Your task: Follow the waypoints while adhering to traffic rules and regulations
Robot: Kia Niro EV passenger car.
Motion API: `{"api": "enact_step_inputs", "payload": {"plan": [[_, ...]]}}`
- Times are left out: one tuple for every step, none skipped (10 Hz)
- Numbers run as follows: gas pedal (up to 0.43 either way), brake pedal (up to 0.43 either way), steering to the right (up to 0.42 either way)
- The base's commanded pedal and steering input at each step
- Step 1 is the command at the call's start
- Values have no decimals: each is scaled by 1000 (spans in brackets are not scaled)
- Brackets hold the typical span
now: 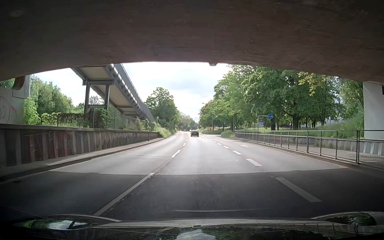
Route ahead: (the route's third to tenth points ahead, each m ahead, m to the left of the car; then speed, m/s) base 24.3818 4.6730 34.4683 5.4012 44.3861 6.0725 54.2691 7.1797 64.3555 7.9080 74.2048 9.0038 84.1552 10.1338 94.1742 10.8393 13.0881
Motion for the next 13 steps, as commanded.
{"api": "enact_step_inputs", "payload": {"plan": [[98, 0, -7], [98, 0, -7], [98, 0, -7], [110, 0, -7], [110, 0, -7], [118, 0, -7], [118, 0, -7], [130, 0, -7], [130, 0, -7], [130, 0, -7], [138, 0, -7], [138, 0, -7], [138, 0, -7]]}}
